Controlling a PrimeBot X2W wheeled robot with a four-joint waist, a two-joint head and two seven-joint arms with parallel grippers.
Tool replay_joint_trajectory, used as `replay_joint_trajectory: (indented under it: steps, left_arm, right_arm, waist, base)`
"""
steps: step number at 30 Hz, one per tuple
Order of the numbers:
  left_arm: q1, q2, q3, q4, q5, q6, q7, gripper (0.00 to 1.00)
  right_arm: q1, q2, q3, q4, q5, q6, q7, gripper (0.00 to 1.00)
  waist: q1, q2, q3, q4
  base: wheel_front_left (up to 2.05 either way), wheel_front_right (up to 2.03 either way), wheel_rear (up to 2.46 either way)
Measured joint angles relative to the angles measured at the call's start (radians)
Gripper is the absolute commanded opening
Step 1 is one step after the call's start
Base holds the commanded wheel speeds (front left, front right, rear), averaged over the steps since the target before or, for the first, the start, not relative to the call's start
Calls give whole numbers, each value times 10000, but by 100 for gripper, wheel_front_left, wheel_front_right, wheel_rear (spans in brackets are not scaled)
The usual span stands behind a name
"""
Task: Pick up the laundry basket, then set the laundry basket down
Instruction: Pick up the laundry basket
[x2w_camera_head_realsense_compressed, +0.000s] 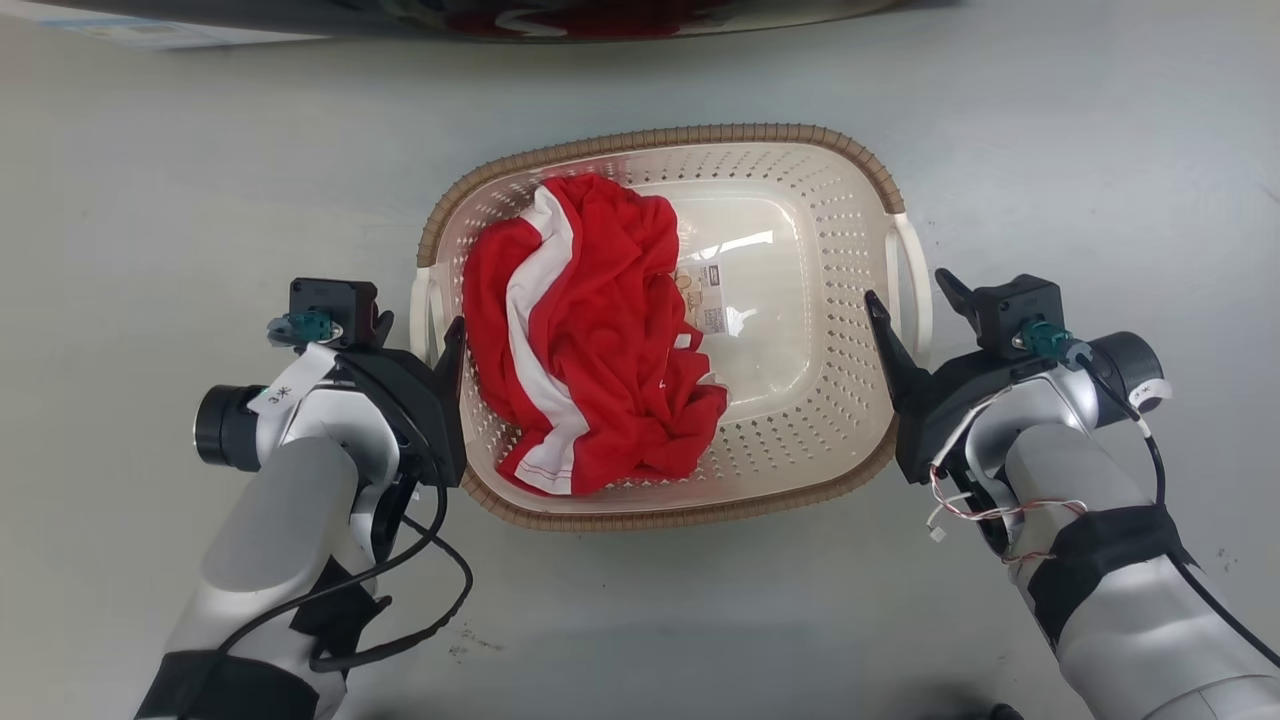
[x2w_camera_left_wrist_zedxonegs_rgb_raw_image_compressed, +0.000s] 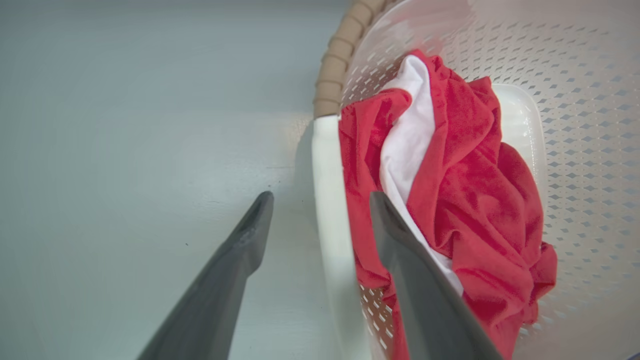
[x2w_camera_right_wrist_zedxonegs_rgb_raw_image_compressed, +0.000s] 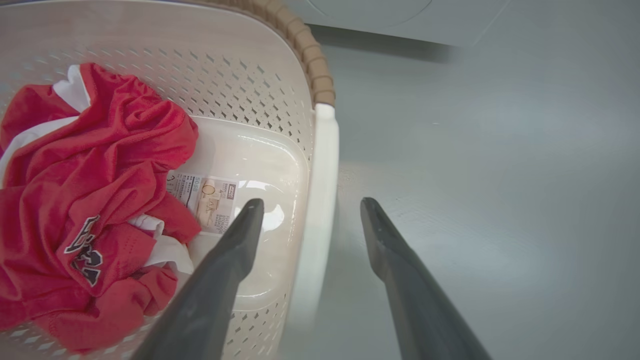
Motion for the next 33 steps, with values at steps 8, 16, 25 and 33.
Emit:
replay_joint_trajectory:
  steps: [8,16,25,33]
  left_arm:
    - [-439,-46,-36,543,-27,-98,-27,100]
    - [-833,-142,-90,1126,-67,-192,-25,0]
    - [-1212,-278,-52,1601,-174,-278,-35,0]
    - [-1385,-410,-35,2128,-278,-412,-21,0]
  right_arm:
    - [-493,157,144,422,-4,61,-167,100]
    - [-755,213,146,830,4,205,-462,0]
    - [-972,374,140,1267,94,307,-662,0]
    - [-1078,435,151,1812,240,483,-721,0]
  waist:
    - [0,0,372,-42]
    - [0,0,601,-96]
    - [0,-2,618,-139]
    - [0,-2,360,-176]
  base:
    - [0,0,0]
    - [0,0,0]
    - [0,0,0]
    - [0,0,0]
